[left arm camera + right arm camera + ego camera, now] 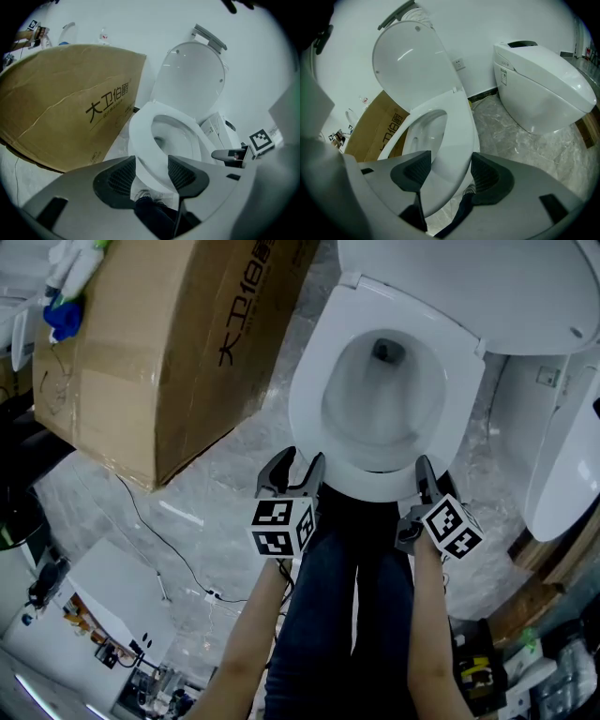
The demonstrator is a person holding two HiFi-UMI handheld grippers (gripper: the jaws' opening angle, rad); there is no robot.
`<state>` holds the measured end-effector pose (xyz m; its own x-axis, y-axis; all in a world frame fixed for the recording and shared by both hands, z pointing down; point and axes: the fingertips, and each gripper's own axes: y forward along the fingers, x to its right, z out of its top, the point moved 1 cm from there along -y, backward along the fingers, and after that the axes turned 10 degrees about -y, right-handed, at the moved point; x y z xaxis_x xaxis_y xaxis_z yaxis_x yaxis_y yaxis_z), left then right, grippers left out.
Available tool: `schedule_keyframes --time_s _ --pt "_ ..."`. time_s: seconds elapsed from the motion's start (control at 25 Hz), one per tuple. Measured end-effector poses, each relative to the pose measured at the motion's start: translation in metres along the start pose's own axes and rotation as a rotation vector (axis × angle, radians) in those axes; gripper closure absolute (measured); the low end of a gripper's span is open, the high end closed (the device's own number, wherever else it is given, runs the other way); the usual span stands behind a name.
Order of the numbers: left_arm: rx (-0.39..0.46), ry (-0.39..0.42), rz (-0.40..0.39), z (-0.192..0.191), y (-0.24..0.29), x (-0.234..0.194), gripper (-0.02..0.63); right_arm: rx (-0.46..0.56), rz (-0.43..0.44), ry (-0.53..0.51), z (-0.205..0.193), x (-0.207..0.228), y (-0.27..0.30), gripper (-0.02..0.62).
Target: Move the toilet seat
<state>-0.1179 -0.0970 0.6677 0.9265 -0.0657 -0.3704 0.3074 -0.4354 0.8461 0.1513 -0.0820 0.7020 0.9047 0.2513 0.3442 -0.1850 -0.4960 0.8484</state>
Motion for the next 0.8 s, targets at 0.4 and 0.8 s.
schedule_keyframes --time_s 0.4,0.8 --pt "0.013 0.041 -0.040 -0.012 -0.046 0.021 0.406 0.042 0.010 0.012 0.020 -0.009 -0.018 0.324" --pt "-0.020 0.136 -0.082 -0.023 -0.059 0.047 0.466 0.069 -0.008 0.027 0.029 -0.011 -0.028 0.327"
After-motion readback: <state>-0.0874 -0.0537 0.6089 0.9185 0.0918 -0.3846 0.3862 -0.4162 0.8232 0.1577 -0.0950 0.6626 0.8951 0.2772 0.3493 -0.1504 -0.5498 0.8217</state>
